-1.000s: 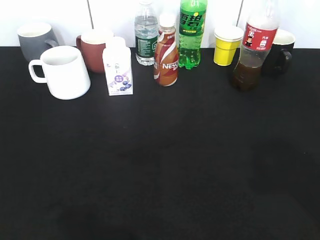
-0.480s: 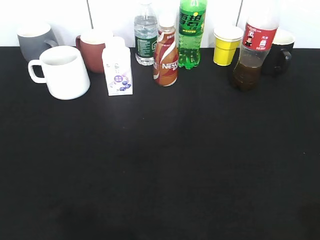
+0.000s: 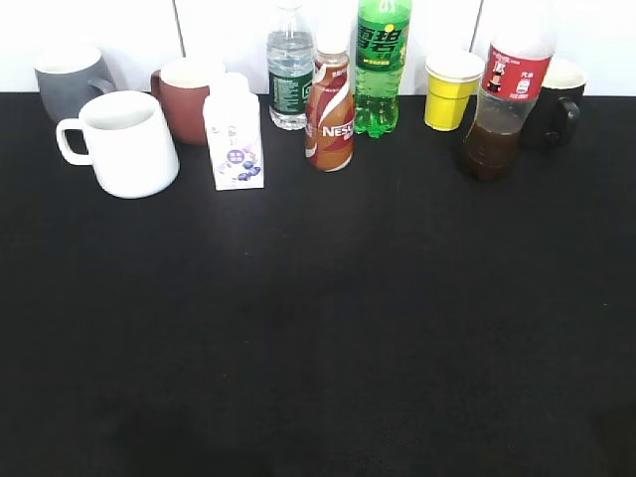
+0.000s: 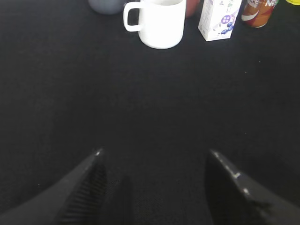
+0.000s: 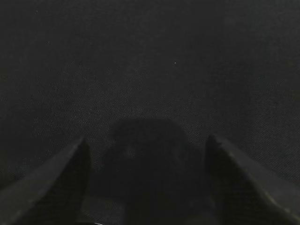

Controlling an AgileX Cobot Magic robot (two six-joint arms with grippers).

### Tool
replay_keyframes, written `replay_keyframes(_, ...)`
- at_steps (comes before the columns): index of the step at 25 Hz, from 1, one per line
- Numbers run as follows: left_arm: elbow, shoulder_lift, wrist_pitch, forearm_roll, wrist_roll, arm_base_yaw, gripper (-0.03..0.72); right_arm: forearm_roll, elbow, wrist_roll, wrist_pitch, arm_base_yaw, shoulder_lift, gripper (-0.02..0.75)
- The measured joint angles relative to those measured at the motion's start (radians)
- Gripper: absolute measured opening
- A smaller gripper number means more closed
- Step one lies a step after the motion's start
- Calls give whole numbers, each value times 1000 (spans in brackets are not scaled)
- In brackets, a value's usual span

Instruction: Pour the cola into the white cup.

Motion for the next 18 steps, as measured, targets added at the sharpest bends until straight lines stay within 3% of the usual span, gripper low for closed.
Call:
replay_keyframes(5, 0, 0, -1, -1, 0, 19, 500, 0, 0, 0, 0, -19, -22, 576)
replay_keyframes(9, 0, -46, -2, -1, 0, 144, 500, 0, 0, 0, 0, -243, -102, 575)
replay_keyframes(11, 0, -49, -2, -1, 0, 174, 500, 0, 0, 0, 1, -293, -169, 575)
replay_keyframes(18, 0, -49, -2, 0, 0, 176, 500, 0, 0, 0, 2, -298, -193, 575)
